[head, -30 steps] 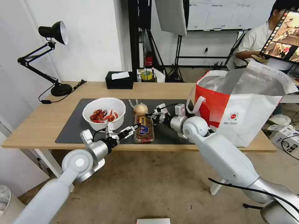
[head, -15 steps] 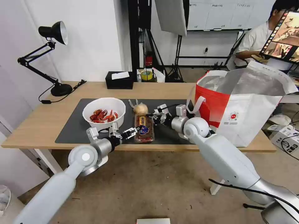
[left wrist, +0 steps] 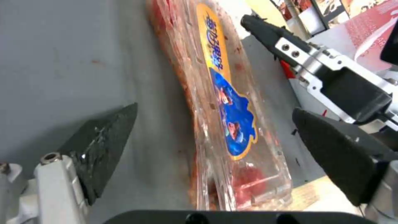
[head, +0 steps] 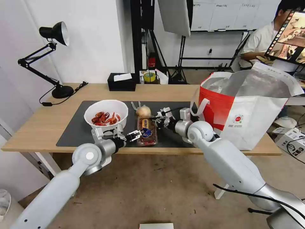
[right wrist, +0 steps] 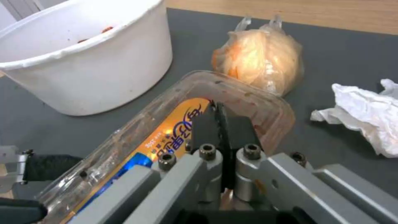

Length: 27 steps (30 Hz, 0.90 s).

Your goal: Pick up the trash from the table and place it into the takeout bag.

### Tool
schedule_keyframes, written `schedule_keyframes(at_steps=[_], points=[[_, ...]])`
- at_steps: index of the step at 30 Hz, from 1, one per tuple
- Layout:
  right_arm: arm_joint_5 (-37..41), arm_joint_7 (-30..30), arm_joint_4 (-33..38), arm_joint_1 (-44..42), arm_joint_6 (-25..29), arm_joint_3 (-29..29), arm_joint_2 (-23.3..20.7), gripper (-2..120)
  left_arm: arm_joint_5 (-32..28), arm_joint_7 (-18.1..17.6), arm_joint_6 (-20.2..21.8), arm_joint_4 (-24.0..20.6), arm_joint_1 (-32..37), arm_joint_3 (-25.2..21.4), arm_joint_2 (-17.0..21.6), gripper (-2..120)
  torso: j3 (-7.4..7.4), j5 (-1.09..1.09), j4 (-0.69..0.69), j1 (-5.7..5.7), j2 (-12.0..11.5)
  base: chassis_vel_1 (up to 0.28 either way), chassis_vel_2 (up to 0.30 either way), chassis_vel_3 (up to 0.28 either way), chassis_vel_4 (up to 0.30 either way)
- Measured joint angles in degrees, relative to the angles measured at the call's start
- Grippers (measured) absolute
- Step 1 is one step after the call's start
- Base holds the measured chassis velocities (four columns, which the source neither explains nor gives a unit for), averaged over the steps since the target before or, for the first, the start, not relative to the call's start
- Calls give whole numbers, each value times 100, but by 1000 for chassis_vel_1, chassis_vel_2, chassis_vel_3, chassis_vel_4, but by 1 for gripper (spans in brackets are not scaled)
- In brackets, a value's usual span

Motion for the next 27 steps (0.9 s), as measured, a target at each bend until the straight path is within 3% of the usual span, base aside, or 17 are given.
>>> schedule_keyframes(at_steps=[27], points=[[2, 1, -30, -70, 13, 93, 18, 0, -154, 22, 290, 103, -188, 153, 42, 100, -1, 0, 0, 0, 0, 0, 0, 0, 0]])
